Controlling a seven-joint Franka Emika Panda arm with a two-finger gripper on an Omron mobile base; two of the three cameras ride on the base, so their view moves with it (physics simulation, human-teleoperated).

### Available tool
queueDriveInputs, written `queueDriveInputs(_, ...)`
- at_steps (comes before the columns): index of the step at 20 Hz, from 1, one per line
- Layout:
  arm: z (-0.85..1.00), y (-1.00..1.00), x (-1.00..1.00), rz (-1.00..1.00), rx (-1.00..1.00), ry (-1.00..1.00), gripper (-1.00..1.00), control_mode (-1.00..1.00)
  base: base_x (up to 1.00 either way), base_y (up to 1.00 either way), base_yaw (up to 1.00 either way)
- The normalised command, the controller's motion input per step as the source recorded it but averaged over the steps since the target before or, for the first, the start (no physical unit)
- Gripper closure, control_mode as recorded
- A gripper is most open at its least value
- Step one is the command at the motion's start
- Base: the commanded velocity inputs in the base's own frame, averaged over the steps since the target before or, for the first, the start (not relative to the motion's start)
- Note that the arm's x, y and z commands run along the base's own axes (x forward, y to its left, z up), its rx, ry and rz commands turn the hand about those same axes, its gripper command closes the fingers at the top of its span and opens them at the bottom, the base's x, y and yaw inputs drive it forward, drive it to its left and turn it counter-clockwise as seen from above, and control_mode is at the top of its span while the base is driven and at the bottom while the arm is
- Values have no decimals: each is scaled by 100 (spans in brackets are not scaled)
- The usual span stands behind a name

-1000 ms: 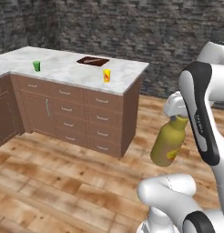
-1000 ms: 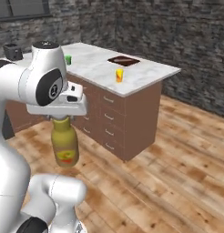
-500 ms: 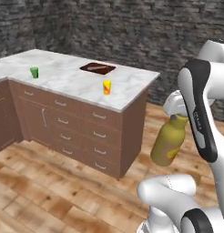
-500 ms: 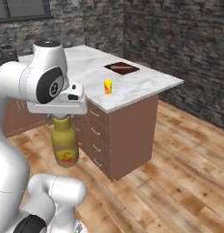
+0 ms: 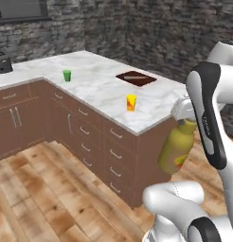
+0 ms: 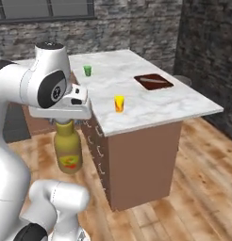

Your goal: Place the drinks on the dining counter in a tight cluster.

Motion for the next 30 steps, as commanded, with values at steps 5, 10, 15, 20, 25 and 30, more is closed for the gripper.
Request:
queueDriveInputs(5, 0, 0, 0, 0, 0, 0, 100, 100, 84, -91, 60)
queueDriveInputs(10, 0, 0, 0, 0, 0, 0, 100, 100, 51, -100, 50)
queueDriveInputs(15, 0, 0, 0, 0, 0, 0, 100, 100, 41, -100, 44)
queueDriveInputs(20, 0, 0, 0, 0, 0, 0, 100, 100, 37, -100, 23)
queueDriveInputs(25, 0, 0, 0, 0, 0, 0, 100, 100, 55, -58, 2)
queueDriveInputs(30, 0, 0, 0, 0, 0, 0, 100, 100, 63, -29, -10)
